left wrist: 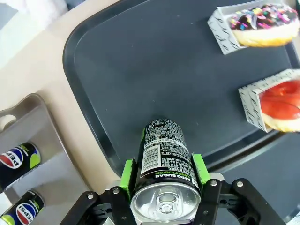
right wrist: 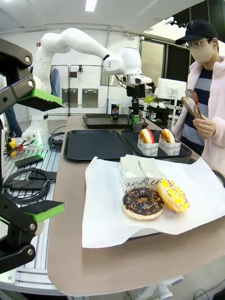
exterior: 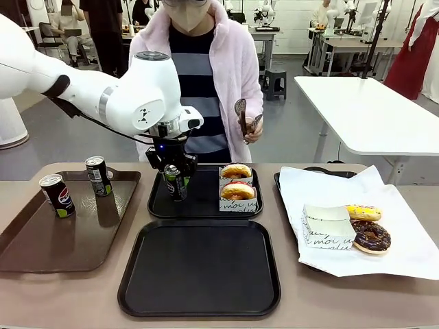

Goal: Set up donuts and drinks on trays.
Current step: Pick up one Pepsi coke and place it on the Flat Tray.

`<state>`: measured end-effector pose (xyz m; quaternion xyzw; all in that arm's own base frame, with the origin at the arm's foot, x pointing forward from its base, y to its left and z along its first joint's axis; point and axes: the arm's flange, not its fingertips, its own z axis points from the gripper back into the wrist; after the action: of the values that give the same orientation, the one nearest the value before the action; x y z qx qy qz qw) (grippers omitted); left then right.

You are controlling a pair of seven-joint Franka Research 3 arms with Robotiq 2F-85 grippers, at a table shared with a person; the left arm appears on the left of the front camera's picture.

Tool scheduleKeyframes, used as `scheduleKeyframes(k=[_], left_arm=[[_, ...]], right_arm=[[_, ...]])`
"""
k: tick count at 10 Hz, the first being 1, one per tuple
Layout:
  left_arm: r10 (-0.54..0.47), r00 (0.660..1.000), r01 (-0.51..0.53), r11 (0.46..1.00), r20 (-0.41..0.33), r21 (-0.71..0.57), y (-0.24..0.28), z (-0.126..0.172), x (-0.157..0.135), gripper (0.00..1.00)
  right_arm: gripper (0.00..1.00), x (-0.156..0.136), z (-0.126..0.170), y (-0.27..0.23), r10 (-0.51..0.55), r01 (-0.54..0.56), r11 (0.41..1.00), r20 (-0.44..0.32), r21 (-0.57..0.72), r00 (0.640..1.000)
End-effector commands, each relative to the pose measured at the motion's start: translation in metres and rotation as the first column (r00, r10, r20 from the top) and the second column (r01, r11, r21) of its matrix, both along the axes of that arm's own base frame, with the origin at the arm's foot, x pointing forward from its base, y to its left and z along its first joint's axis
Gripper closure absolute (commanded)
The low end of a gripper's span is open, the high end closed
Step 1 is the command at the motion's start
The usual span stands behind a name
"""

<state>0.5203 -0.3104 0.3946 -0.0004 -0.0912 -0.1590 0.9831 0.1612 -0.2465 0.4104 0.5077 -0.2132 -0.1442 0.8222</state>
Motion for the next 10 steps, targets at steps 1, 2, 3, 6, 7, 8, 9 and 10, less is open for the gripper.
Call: scheduleKeyframes(k=[1,2,3,6,7,8,9,10], left_arm=[[0.062,0.998,-0.063,0.997,0.004,0.042,-0.010,0.001,0.010,0.41],[0.073,0.997,-0.072,0.996,-0.007,0.052,-0.009,-0.002,0.011,0.41],[0.078,0.997,-0.078,0.996,-0.015,0.050,-0.009,-0.003,0.011,0.00],[0.075,0.997,-0.075,0.996,-0.023,0.039,-0.008,0.009,0.002,0.00],[0.075,0.997,-0.074,0.996,-0.020,0.046,-0.006,0.011,0.000,0.00],[0.074,0.997,-0.073,0.996,-0.027,0.047,-0.003,0.011,-0.002,0.00],[0.073,0.997,-0.072,0.997,-0.030,0.042,-0.001,0.013,-0.004,0.00],[0.070,0.997,-0.069,0.997,-0.026,0.044,0.001,0.015,-0.008,0.00]], right_arm=[[0.00,0.000,-0.002,0.000,0.009,-0.009,1.000,0.002,0.006,1.000],[0.00,0.000,-0.002,0.000,0.009,-0.009,1.000,0.002,0.006,1.000],[0.00,0.000,-0.002,0.000,0.009,-0.009,1.000,0.002,0.006,1.000],[0.00,0.000,-0.002,0.000,0.009,-0.009,1.000,0.002,0.006,1.000],[0.00,0.000,-0.002,0.000,0.009,-0.009,1.000,0.002,0.006,1.000],[0.00,0.000,-0.002,0.000,0.009,-0.009,1.000,0.002,0.006,1.000],[0.00,0.000,-0.002,0.000,0.009,-0.009,1.000,0.002,0.006,1.000],[0.00,0.000,-0.002,0.000,0.009,-0.009,1.000,0.002,0.006,1.000]])
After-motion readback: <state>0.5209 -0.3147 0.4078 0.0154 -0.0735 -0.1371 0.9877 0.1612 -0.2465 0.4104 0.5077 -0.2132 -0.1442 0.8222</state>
